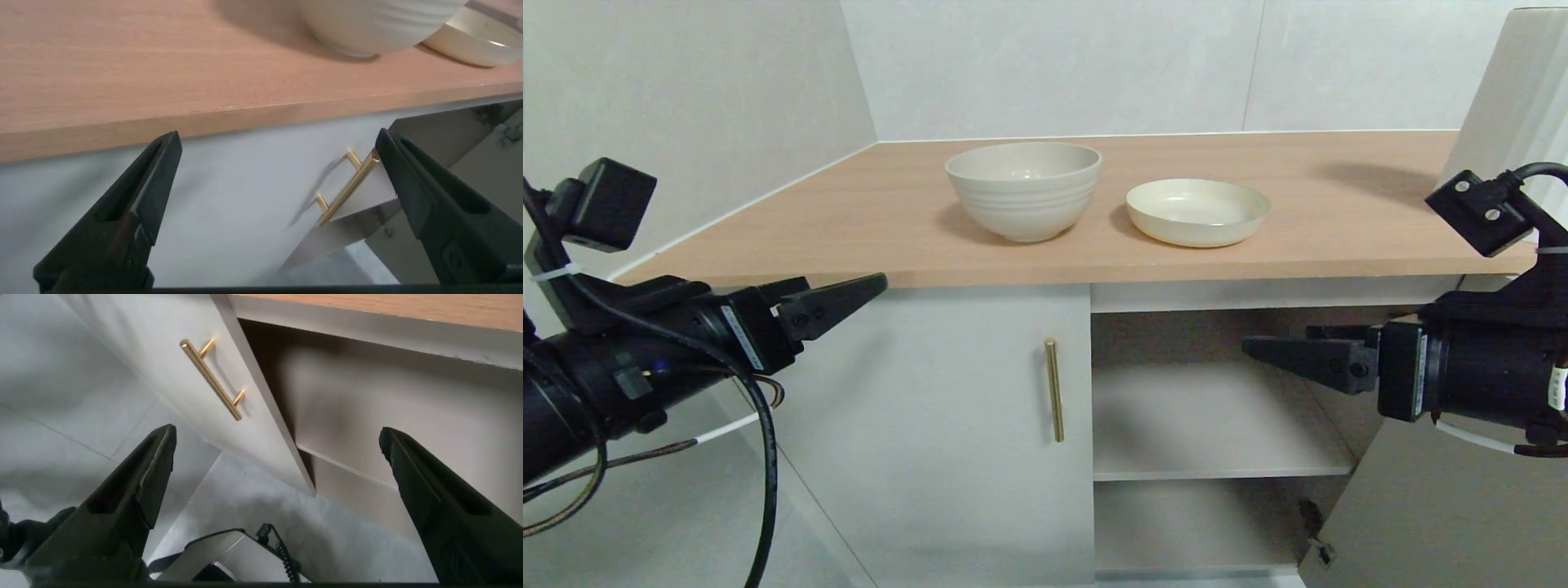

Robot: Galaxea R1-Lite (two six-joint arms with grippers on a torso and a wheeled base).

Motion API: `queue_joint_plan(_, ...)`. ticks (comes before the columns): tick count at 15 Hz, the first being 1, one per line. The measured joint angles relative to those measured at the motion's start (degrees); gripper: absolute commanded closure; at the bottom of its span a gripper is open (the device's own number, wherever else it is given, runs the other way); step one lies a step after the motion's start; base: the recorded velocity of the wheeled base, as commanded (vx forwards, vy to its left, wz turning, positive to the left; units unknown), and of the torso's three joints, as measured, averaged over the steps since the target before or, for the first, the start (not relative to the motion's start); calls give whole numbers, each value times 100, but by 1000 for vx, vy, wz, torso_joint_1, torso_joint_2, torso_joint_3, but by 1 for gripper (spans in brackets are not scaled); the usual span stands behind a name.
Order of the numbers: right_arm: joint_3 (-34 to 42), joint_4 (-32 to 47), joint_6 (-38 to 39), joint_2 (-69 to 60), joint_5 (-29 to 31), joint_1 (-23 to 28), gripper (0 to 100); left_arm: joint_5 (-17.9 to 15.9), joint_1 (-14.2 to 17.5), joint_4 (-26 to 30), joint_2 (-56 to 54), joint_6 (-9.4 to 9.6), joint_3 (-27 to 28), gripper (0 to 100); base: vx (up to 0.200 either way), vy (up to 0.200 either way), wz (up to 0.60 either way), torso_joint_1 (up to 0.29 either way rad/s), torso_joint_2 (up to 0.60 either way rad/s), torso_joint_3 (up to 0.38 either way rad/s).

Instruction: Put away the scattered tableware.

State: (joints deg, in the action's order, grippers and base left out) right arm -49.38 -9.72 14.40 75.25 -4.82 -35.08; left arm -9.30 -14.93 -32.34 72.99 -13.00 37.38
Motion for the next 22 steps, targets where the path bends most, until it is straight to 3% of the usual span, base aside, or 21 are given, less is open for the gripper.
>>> queue_joint_plan(6,5,-5,-79,18,6,2,0,-11,-17,24,-16,2,11,0,0,0,0,49,-160,-165)
queue_joint_plan(22,24,-22,-112,63,9,13,0,-99,-28,27,201,-28,-4,0,0,0,0,175,-481,-284)
